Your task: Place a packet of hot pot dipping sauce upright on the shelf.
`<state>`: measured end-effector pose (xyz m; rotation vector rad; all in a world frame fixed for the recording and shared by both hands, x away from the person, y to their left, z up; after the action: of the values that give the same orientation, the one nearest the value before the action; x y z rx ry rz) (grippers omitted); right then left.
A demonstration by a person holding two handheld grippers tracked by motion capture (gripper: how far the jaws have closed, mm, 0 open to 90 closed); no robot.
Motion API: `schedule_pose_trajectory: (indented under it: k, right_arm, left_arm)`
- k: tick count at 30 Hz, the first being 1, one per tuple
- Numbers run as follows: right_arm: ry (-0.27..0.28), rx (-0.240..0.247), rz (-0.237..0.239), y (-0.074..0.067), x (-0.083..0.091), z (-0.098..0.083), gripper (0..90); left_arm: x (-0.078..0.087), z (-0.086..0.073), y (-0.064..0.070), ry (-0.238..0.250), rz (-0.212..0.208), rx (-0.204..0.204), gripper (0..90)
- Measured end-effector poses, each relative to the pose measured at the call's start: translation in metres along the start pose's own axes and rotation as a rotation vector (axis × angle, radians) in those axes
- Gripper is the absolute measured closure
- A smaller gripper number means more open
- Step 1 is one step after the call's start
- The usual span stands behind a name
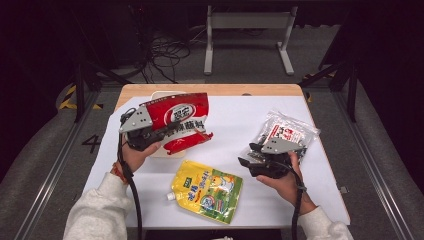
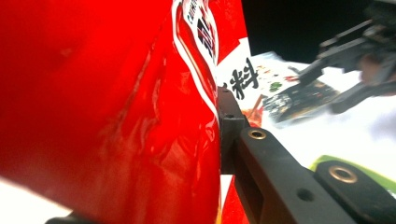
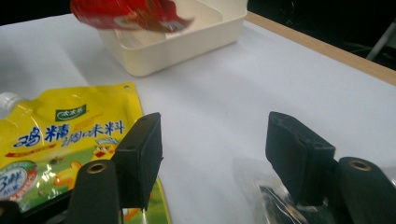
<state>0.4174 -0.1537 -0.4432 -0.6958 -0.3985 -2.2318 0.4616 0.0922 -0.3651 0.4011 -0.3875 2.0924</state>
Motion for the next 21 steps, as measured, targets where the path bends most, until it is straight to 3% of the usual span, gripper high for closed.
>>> schedule_pose_trajectory:
  k: [3, 4, 6, 9, 13, 18, 21]
  right_arm:
    - [0.000, -0.036, -0.015, 0.008, 0.005, -0.007, 35.7]
    - [-0.001, -0.048, -0.020, 0.009, 0.007, -0.009, 35.3]
    - [-0.001, -0.064, -0.023, 0.011, 0.011, -0.012, 34.9]
    - [-0.006, -0.065, -0.030, 0.011, 0.013, -0.016, 34.5]
    - [-0.020, -0.075, -0.034, 0.009, 0.016, -0.025, 33.8]
    - [-0.046, -0.093, -0.052, 0.010, 0.020, -0.039, 32.5]
    - [-0.049, -0.106, -0.048, 0.009, 0.020, -0.043, 32.1]
  left_arm:
    - [0.003, 0.005, -0.019, -0.007, 0.028, -0.001, 89.9]
    - [0.003, 0.005, -0.019, -0.007, 0.028, -0.001, 89.9]
    - [0.005, 0.012, -0.036, -0.007, 0.055, -0.014, 89.9]
    - [0.006, 0.015, -0.045, -0.020, 0.078, -0.023, 89.9]
    - [0.009, 0.019, -0.062, -0.001, 0.089, -0.008, 89.9]
    - [0.003, 0.017, -0.084, -0.033, 0.122, -0.034, 89.9]
    - [0.000, 0.016, -0.093, -0.040, 0.126, -0.023, 89.9]
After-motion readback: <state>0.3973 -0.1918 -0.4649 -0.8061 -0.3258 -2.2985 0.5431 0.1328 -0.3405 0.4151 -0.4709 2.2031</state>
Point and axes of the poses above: each handheld gripper's, and its own axes: x roughly backward along the jaws, z roughly out of its top, y roughly to its right, the point moved 10 cm from there along -x, roughly forward along the jaws, and after that the axes turned 7 degrees about -y, right-handed, at the moved point
